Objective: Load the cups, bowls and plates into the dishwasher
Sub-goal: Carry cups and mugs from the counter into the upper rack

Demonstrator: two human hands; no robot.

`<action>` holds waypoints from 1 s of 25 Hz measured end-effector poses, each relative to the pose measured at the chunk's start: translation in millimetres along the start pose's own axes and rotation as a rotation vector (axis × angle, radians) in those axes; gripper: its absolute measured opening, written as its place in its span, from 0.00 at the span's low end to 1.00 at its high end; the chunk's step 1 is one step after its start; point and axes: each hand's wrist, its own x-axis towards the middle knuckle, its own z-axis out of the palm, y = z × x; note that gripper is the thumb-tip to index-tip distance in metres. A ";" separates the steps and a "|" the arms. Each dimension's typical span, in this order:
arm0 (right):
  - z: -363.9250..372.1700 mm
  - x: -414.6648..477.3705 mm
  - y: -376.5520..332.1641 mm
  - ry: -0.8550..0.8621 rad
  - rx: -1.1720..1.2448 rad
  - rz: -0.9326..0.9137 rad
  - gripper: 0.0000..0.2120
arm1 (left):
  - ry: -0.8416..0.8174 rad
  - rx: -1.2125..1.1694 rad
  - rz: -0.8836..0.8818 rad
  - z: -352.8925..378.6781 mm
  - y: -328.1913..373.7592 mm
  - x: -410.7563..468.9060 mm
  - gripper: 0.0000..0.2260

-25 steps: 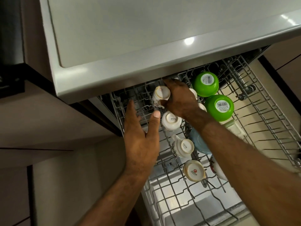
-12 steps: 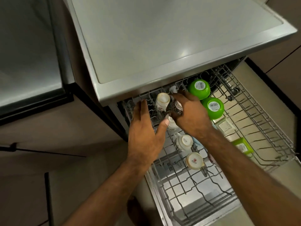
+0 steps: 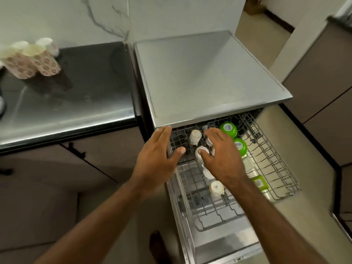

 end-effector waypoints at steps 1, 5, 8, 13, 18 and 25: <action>-14.8 -3.0 -15.4 -0.007 -0.011 -0.021 0.29 | 0.017 0.013 0.015 -17.0 6.8 -9.1 0.34; -74.2 -12.3 -76.9 0.047 -0.024 -0.105 0.29 | 0.078 0.100 0.096 -78.2 33.2 -45.3 0.36; -100.8 -26.7 -120.9 0.095 0.033 -0.166 0.29 | 0.146 0.119 0.097 -119.0 38.9 -78.3 0.37; -124.6 -37.8 -188.1 0.105 0.056 -0.300 0.28 | 0.247 0.143 0.087 -176.0 35.5 -120.0 0.38; -136.7 -36.0 -252.0 0.108 0.031 -0.382 0.29 | 0.326 0.196 0.073 -238.4 9.5 -141.3 0.38; -111.8 -9.6 -355.9 0.087 0.042 -0.449 0.30 | 0.422 0.286 0.050 -328.8 -61.0 -143.1 0.40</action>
